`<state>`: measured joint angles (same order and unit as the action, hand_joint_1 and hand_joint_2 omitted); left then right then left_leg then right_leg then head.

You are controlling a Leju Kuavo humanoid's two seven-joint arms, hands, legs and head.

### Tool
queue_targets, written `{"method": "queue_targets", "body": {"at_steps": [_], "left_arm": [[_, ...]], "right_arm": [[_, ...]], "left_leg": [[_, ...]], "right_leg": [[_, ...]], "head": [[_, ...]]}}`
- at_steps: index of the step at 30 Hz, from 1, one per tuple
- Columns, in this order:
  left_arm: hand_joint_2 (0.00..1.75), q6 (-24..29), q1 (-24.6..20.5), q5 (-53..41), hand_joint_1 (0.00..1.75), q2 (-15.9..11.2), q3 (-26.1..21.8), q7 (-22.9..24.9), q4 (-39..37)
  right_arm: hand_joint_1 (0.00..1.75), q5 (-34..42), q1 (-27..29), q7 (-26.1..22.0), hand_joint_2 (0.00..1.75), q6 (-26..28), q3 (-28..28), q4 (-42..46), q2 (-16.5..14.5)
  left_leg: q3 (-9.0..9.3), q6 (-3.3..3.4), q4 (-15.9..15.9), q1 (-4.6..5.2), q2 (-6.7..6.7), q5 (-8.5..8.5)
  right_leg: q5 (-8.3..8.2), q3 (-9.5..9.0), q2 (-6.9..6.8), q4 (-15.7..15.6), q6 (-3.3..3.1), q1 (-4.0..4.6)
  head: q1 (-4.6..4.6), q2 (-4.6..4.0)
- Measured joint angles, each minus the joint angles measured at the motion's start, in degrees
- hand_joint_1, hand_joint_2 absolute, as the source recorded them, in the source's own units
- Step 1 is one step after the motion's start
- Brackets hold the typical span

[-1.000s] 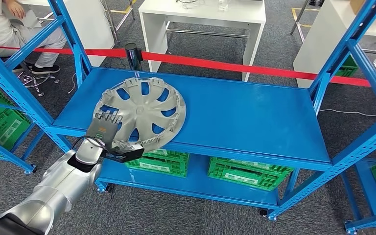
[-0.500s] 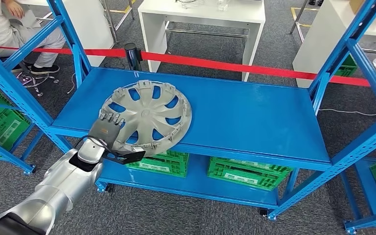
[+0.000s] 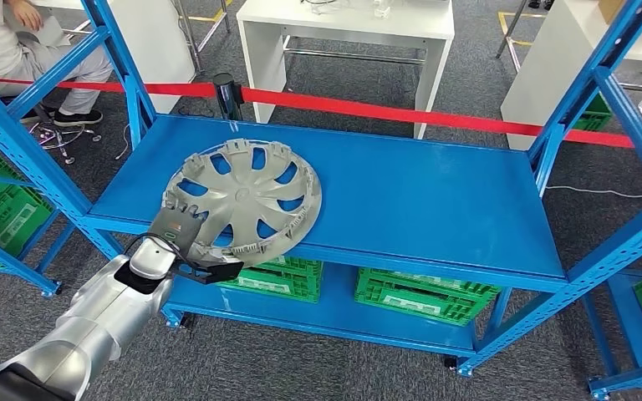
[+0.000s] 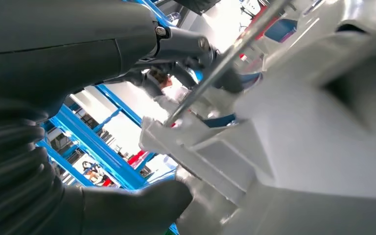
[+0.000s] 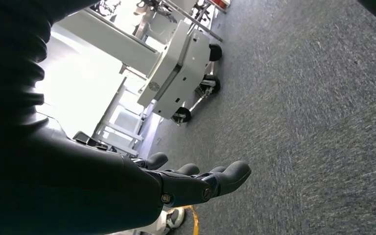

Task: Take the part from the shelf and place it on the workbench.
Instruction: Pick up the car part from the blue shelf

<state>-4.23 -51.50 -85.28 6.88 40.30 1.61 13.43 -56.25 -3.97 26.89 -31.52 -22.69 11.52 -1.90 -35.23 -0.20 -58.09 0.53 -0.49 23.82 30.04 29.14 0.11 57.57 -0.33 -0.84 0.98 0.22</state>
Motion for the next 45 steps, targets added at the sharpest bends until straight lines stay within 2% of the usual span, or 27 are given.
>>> {"method": "queue_targets", "body": {"at_steps": [4, 11, 15, 24, 30, 38, 45], "left_arm": [[1.75, -0.73, 0.20, -0.19, 1.75, -0.32, 0.02, -0.88, -0.11], [1.75, -10.48, -1.28, -2.33, 1.75, -0.88, 1.03, -4.65, -0.15], [1.75, -12.35, -1.84, -3.03, 1.75, -0.96, 2.10, -5.61, -0.14], [1.75, -12.64, -2.23, -2.66, 1.75, -1.24, 3.23, -5.99, -0.13], [1.75, -10.94, -2.39, 2.21, 1.75, -1.85, 2.32, -5.40, 0.01], [1.75, -8.91, -2.35, 10.53, 1.75, -2.20, -2.82, -5.93, 0.06], [1.75, -8.57, -2.30, 11.37, 1.75, -2.28, -5.65, -6.18, 0.09]], "right_arm": [[0.00, -0.38, 0.00, -0.19, 1.75, 0.00, 0.00, 0.00, 0.00], [0.00, -1.36, -0.17, -1.09, 1.75, 0.00, 0.00, 0.00, -0.02], [0.00, -1.45, -0.20, -1.04, 1.75, 0.00, 0.00, 0.00, -0.08], [0.00, -1.72, -0.24, -1.17, 1.75, 0.00, 0.00, 0.00, -0.23], [0.00, -2.40, -0.53, -1.31, 1.75, 0.00, 0.00, 0.00, -0.24], [0.00, -2.68, -0.90, -1.77, 1.75, 0.00, 0.00, 0.00, -0.24], [0.00, -2.72, -0.97, -1.73, 1.75, 0.00, 0.00, 0.00, -0.24]], "left_leg": [[-0.02, 0.00, 0.00, 0.00, 0.01, 0.00], [0.02, -0.01, 0.00, 0.02, 0.05, 0.04], [0.10, -0.01, 0.02, 0.01, 0.07, 0.04], [0.20, -0.01, 0.07, 0.00, 0.07, 0.04], [0.21, -0.01, 0.07, 0.00, 0.07, 0.04], [0.18, -0.02, 0.07, 0.00, 0.08, 0.03], [0.11, -0.02, 0.07, 0.01, 0.08, 0.04]], "right_leg": [[0.00, 0.01, 0.00, 0.00, 0.00, -0.01], [0.00, -0.01, 0.04, 0.00, 0.00, -0.01], [0.00, -0.06, 0.05, 0.00, 0.00, 0.01], [0.03, -0.15, 0.05, 0.00, -0.04, 0.01], [0.03, -0.14, 0.05, 0.00, -0.04, 0.01], [0.03, -0.10, 0.05, 0.01, -0.04, 0.01], [0.03, -0.09, 0.05, 0.01, -0.04, 0.00]], "head": [[0.00, 0.00], [0.00, 0.00], [0.00, 0.00], [0.00, 0.00], [0.00, 0.00], [0.00, 0.00], [0.00, 0.00]]}}
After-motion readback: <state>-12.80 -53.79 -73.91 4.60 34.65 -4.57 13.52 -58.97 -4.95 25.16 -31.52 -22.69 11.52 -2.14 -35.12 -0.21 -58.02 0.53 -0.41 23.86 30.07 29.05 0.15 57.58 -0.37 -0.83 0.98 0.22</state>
